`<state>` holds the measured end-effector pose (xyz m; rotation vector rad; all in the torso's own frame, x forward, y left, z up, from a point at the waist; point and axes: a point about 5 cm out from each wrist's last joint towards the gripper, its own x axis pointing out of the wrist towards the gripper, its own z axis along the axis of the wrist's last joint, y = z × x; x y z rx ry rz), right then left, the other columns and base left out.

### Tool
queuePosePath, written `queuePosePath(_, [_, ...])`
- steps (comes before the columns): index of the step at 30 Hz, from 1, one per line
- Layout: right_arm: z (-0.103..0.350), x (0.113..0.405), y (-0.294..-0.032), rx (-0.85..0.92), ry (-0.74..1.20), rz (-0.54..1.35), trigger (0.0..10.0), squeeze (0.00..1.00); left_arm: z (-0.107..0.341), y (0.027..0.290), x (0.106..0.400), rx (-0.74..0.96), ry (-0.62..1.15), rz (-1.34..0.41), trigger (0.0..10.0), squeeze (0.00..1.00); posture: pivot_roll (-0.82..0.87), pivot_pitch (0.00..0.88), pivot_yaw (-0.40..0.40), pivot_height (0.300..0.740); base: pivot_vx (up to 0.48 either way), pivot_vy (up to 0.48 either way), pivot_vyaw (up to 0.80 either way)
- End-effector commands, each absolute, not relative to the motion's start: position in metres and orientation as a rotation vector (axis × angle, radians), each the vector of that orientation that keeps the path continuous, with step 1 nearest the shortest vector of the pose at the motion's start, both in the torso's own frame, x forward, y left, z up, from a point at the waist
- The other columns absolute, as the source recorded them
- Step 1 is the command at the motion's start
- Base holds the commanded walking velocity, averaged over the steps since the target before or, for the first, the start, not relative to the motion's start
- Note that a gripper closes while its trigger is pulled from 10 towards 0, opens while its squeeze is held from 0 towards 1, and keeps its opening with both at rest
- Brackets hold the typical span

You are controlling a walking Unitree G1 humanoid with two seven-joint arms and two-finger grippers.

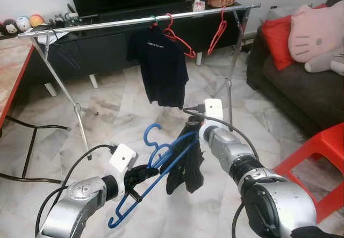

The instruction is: Hang hanger

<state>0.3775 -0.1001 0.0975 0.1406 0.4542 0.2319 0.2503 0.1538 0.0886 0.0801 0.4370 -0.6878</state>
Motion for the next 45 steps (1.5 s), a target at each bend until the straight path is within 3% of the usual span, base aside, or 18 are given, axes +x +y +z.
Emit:
queuePosePath(1, [0.106, 0.382, -0.102, 0.145, 0.429, 0.220, 10.0, 0.00, 0.090, 0.169, 0.257, 0.104, 0.420, -0.578, 10.0, 0.00, -0.08, 0.000, 0.032, 0.740, 0.000, 0.000, 0.00])
queuePosePath(7, [0.105, 0.382, -0.109, 0.140, 0.429, 0.188, 10.0, 0.00, 0.089, 0.179, 0.263, 0.123, 0.402, -0.455, 10.0, 0.00, -0.08, 0.000, 0.032, 0.740, 0.000, 0.000, 0.00])
queuePosePath(15, [0.104, 0.382, -0.109, 0.139, 0.431, 0.185, 10.0, 0.00, 0.091, 0.176, 0.266, 0.103, 0.369, -0.443, 10.0, 0.00, -0.08, 0.000, 0.030, 0.740, 0.000, 0.000, 0.00])
queuePosePath(18, [0.105, 0.382, -0.105, 0.143, 0.431, 0.201, 10.0, 0.00, 0.094, 0.161, 0.256, 0.041, 0.374, -0.590, 10.0, 0.00, -0.08, 0.000, 0.029, 0.740, 0.000, 0.000, 0.00])
queuePosePath(24, [0.109, 0.384, -0.106, 0.160, 0.416, 0.178, 10.0, 0.00, 0.092, 0.154, 0.242, 0.014, 0.429, -0.723, 10.0, 0.00, -0.08, 0.000, 0.030, 0.740, 0.000, 0.000, 0.00])
queuePosePath(28, [0.114, 0.387, -0.106, 0.190, 0.405, 0.160, 10.0, 0.00, 0.088, 0.156, 0.242, 0.040, 0.445, -0.709, 10.0, 0.00, -0.07, 0.000, 0.030, 0.740, 0.000, 0.000, 0.00])
queuePosePath(36, [0.121, 0.390, -0.101, 0.201, 0.383, 0.172, 10.0, 0.00, 0.087, 0.170, 0.266, 0.102, 0.412, -0.494, 10.0, 0.00, -0.08, 0.000, 0.032, 0.740, 0.000, 0.000, 0.00])
queuePosePath(45, [0.120, 0.389, -0.101, 0.212, 0.392, 0.165, 10.0, 0.00, 0.093, 0.154, 0.255, 0.091, 0.390, -0.678, 10.0, 0.00, -0.08, 0.000, 0.031, 0.740, 0.000, 0.000, 0.00])
